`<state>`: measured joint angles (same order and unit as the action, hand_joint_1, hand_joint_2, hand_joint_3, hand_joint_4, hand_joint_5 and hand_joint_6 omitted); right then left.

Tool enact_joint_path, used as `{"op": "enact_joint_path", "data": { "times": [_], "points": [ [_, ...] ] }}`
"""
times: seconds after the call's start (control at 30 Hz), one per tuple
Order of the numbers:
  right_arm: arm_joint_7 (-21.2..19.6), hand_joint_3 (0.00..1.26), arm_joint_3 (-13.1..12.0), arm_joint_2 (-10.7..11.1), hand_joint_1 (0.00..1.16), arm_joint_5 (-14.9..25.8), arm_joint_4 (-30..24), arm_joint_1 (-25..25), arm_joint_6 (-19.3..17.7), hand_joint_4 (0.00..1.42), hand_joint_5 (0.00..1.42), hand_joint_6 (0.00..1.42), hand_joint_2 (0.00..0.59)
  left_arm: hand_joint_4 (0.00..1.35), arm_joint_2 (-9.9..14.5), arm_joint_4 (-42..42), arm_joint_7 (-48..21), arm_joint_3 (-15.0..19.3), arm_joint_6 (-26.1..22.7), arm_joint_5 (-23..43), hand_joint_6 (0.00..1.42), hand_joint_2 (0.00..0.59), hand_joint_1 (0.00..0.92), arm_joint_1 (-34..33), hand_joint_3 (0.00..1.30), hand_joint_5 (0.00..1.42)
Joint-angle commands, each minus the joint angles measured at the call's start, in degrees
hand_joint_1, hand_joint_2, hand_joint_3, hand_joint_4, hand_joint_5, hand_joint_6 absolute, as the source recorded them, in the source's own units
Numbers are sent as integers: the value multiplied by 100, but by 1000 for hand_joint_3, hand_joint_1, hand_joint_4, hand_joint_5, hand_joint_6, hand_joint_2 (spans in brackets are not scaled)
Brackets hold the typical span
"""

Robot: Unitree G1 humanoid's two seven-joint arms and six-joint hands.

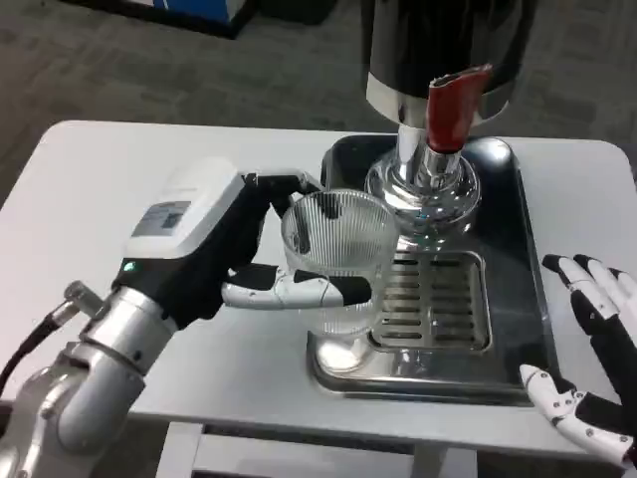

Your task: Grasp the cup under the faucet to collect the drink, then remove the cup.

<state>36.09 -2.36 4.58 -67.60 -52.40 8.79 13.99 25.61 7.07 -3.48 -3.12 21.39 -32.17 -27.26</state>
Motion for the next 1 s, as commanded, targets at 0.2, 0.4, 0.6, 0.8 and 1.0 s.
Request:
{"op": "enact_joint_path", "data": {
  "times": [0.2,0.4,0.6,0.8,1.0],
  "points": [
    [-134,45,-272,69,332,202,-157,156,26,0,0,0,501,1073,-198,107,208,-370,9,-131,1424,51,445,-316,915,1306],
    [-133,45,-379,93,328,327,-215,208,30,0,0,0,501,1073,-279,186,223,-552,-60,-271,1424,58,438,-440,915,1306],
    [-138,45,-501,138,325,467,-251,245,48,0,0,0,502,1064,-344,379,272,-742,-95,-411,1424,60,434,-652,910,1297],
    [-154,45,-582,193,321,590,-250,285,63,0,0,0,498,1023,-386,599,453,-930,-155,-667,1424,64,439,-855,890,1255],
    [-170,45,-705,298,320,767,-244,317,81,0,0,0,500,1012,-407,738,973,-1134,-155,-1103,1424,69,433,-904,875,1241]
  ]
}}
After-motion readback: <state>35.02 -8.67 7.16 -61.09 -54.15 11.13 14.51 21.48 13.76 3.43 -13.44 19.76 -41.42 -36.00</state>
